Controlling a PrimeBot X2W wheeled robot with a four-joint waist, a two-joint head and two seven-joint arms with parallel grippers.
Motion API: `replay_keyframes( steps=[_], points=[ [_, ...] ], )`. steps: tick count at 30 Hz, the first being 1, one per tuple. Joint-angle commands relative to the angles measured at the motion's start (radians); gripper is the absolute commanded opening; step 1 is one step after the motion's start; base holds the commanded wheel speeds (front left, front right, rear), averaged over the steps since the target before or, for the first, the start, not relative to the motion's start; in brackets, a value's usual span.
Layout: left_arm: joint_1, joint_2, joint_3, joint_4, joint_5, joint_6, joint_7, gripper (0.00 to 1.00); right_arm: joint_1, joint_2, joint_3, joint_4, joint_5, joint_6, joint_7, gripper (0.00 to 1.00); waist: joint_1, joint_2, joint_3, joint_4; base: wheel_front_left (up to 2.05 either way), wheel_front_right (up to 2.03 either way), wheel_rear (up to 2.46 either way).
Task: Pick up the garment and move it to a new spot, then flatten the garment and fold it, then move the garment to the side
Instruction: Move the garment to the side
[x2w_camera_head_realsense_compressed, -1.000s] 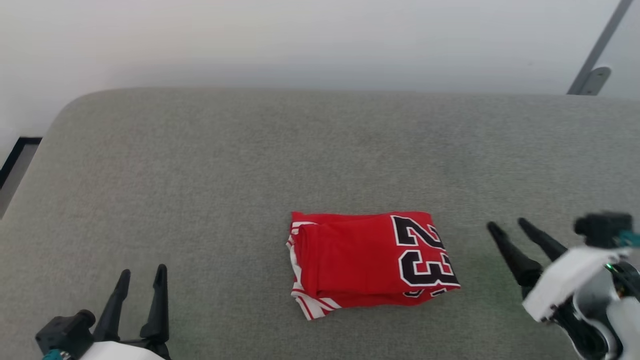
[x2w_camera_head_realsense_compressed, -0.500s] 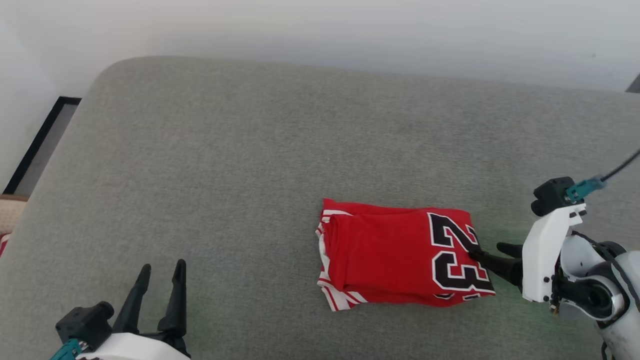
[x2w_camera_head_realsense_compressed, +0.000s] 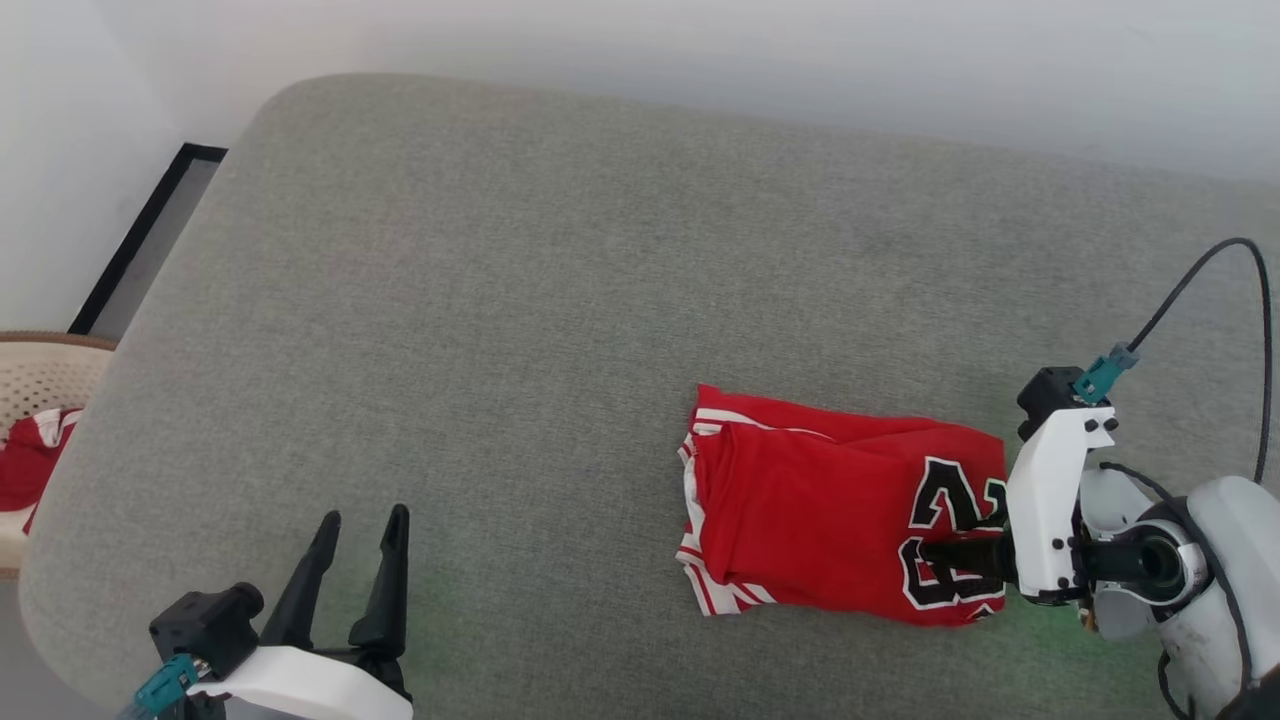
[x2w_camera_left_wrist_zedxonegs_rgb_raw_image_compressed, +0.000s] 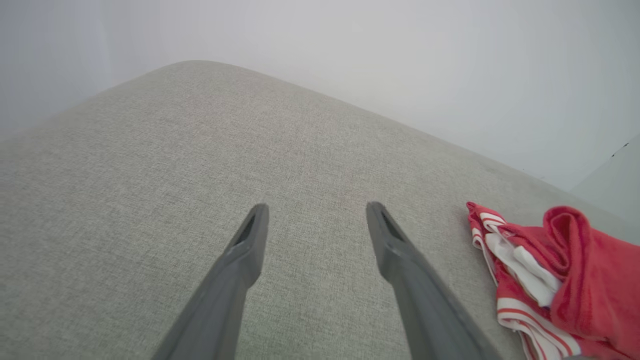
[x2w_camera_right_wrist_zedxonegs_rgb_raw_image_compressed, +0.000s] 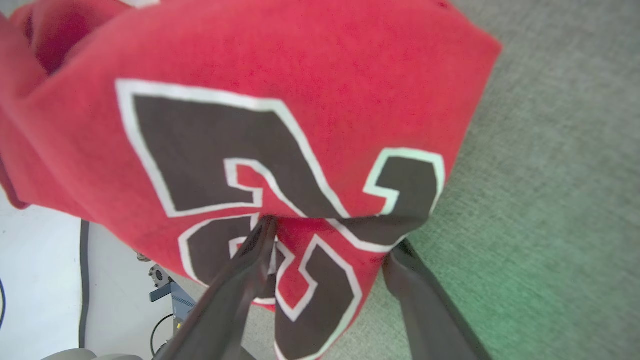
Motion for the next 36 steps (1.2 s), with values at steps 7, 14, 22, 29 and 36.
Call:
replay_keyframes(
  steps=[7,14,22,29,36],
  points=[
    [-0.014,-0.001,-0.01,0.013,-0.02,-0.004,-0.004,1.0,0.028,0.026,-0.008,0.007,-0.003,0.0,0.014,0.0,0.0,0.0,0.003,0.015,0.0,0.0,0.0],
    [-0.02,0.008,-0.008,0.015,-0.021,-0.004,-0.004,1.0,0.023,-0.009,-0.07,-0.05,-0.015,0.0,-0.021,0.0,0.0,0.0,0.001,-0.009,0.0,0.0,0.0],
    [-0.054,0.01,-0.035,-0.001,-0.005,-0.004,-0.004,1.0,0.001,-0.059,-0.15,-0.108,-0.054,0.0,-0.021,0.0,0.0,0.0,0.021,-0.061,0.0,0.0,0.0],
    [-0.127,0.002,-0.087,-0.016,0.011,-0.004,-0.004,1.0,-0.031,-0.122,-0.238,-0.138,-0.111,0.0,-0.014,0.0,0.0,0.0,0.06,-0.119,0.0,0.0,0.0],
    [-0.228,0.007,-0.16,-0.036,0.011,-0.004,-0.004,1.0,-0.067,-0.177,-0.315,-0.152,-0.178,0.0,-0.021,0.0,0.0,0.0,0.106,-0.186,0.0,0.0,0.0]
  ],
)
